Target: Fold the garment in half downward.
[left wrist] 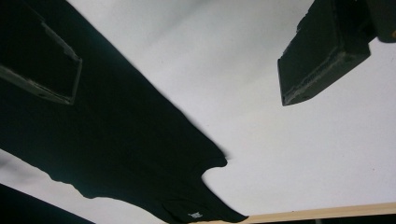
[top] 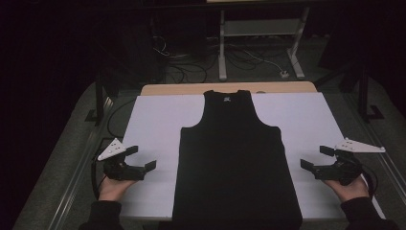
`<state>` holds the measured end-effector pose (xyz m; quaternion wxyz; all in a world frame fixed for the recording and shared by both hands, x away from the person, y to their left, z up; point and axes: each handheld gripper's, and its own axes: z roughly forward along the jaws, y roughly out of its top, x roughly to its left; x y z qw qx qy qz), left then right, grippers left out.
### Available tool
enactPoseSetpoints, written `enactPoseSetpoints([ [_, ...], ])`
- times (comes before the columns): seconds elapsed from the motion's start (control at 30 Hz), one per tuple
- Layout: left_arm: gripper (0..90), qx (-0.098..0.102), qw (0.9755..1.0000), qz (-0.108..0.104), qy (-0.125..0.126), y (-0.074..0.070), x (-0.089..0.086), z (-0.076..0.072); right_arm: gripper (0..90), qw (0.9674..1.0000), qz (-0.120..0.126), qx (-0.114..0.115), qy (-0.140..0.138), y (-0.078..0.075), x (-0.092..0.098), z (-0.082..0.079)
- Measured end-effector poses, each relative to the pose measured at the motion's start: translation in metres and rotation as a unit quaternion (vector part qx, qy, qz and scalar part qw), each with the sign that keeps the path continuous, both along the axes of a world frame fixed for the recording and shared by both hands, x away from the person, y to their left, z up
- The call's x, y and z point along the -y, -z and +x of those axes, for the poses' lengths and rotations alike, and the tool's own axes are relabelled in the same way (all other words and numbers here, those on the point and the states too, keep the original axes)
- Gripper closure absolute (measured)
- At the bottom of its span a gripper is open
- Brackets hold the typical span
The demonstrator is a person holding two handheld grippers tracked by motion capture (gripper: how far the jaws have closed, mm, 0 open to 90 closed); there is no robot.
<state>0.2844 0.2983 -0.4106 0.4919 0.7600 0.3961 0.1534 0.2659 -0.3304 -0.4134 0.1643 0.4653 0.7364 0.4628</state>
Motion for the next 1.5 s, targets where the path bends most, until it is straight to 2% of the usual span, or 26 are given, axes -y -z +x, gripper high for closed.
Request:
enactPoseSetpoints([
  [0.43, 0.0, 0.001, 1.0, 0.001, 0.004, 0.0, 0.001, 0.0, 0.0, 1.0, -0.002, 0.001, -0.001, -0.001, 0.0, -0.001],
  [0.67, 0.0, 0.006, 0.9999, 0.012, 0.007, -0.002, 0.003, -0.001, 0.0, 1.0, -0.002, 0.003, 0.001, -0.002, 0.001, -0.001],
  [0.87, 0.0, 0.007, 0.9996, 0.026, 0.002, -0.005, 0.006, -0.002, 0.0, 0.9999, -0.007, 0.002, 0.013, -0.002, 0.004, 0.0],
  [1.03, 0.0, 0.002, 0.9989, 0.048, 0.004, -0.008, 0.011, 0.001, 0.0, 0.9998, -0.009, 0.002, 0.018, -0.008, 0.005, 0.002],
  [1.07, 0.0, 0.001, 0.9984, 0.055, 0.008, -0.009, 0.012, 0.002, 0.0, 0.9998, -0.01, 0.002, 0.016, -0.01, 0.005, 0.002],
  [1.23, 0.0, -0.004, 0.9976, 0.067, 0.017, -0.014, 0.017, 0.008, 0.0, 0.9998, -0.018, -0.005, 0.008, -0.014, 0.002, 0.006],
  [1.5, 0.0, -0.008, 0.9966, 0.078, 0.026, -0.018, 0.023, 0.017, 0.0, 0.9995, -0.028, -0.01, -0.005, -0.02, -0.001, 0.014],
])
